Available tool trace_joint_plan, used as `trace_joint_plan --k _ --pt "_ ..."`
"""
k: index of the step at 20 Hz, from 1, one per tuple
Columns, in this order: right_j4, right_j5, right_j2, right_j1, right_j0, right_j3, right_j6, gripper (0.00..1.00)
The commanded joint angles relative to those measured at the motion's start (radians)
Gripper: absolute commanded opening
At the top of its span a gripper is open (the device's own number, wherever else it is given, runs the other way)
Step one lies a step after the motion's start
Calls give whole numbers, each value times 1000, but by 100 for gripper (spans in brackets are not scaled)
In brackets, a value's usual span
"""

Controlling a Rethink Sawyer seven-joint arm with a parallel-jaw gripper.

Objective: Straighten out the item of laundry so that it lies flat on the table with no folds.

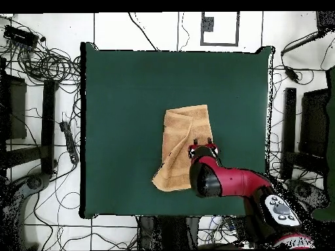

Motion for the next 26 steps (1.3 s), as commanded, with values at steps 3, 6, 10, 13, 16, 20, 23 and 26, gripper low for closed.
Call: trace_joint_plan --k 3,6,10,13,16,20,23,26 --pt "41 -115 17 94 51 66 209 100" --pt "41 -113 19 99 49 60 201 100" --pt "59 -125 10 100 59 73 211 100" --pt "109 -125 -10 89 88 123 248 100" --pt "175 -86 -28 34 114 216 294 100" --pt "331 -45 -82 -100 200 408 394 100" --pt "432 -37 -81 -142 245 491 427 100" --pt "500 -37 -73 -157 276 523 437 100"
